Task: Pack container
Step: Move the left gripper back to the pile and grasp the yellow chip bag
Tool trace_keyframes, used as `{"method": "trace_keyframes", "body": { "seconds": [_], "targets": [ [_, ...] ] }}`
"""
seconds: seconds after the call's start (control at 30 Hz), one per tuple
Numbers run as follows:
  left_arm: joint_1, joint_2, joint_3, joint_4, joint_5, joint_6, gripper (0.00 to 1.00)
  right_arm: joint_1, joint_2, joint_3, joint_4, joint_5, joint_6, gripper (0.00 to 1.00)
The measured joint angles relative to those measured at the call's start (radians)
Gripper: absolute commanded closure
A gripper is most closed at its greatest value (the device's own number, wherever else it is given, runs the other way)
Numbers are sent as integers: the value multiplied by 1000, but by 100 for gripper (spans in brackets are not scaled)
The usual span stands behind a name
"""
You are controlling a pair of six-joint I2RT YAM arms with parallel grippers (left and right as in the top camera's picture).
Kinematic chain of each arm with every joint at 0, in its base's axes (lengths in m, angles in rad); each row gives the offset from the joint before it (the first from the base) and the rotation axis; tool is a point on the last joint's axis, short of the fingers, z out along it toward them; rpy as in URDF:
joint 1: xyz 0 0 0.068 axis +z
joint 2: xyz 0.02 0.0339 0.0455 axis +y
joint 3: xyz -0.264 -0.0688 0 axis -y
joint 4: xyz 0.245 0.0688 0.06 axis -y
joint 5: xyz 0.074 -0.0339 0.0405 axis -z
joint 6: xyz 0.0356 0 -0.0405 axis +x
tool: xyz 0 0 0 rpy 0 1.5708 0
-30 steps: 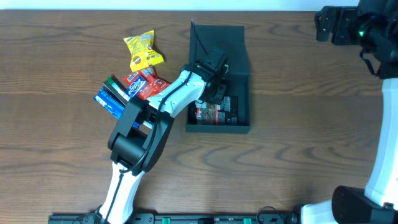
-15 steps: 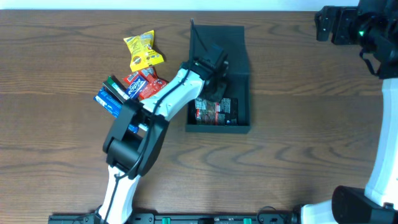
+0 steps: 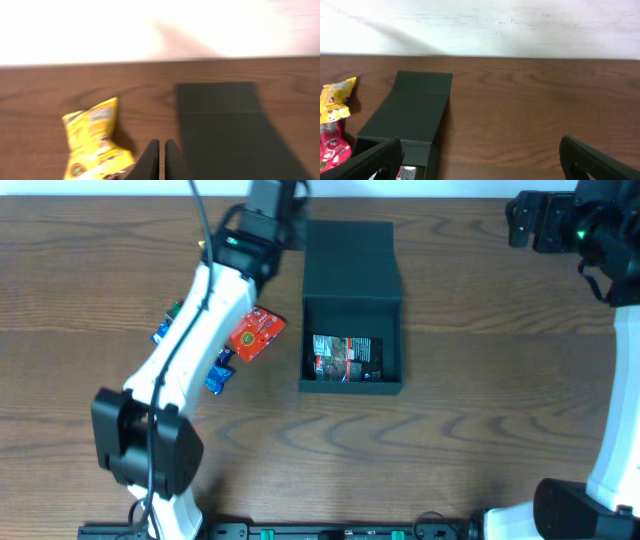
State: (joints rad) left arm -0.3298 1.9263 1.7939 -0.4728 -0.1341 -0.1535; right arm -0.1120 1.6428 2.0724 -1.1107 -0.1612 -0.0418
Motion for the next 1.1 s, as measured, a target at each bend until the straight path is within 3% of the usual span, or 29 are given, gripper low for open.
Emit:
{"method": "trace_keyframes", "body": {
  "seconds": [0.13, 0.23, 0.27, 0.33, 0.37, 0.43, 0.53, 0.63, 1.1],
  "targets": [
    [117, 100, -2, 3, 51, -53, 87, 0, 0, 0, 0, 0, 0, 1],
    [179, 163, -5, 33, 84, -82, 73, 0, 0, 0, 0, 0, 1, 1],
    [193, 179, -5, 50, 94, -84, 64, 0, 0, 0, 0, 0, 1, 1],
    [211, 204, -5, 82, 117, -85, 32, 0, 0, 0, 0, 0, 1, 1],
    [216, 219, -6, 98, 132, -83, 11, 0, 0, 0, -1, 0, 1, 1],
    [217, 232, -6, 111, 146, -77, 4, 0, 0, 0, -4, 0, 1, 1],
    [214, 245, -6, 123, 161, -71, 2, 0, 0, 0, -8, 0, 2, 1],
    [210, 246, -6, 143, 160, -71, 13, 0, 0, 0, -8, 0, 5, 1],
    [210, 344, -6, 151, 126, -22, 22, 0, 0, 0, -11, 0, 8, 1]
  ]
}}
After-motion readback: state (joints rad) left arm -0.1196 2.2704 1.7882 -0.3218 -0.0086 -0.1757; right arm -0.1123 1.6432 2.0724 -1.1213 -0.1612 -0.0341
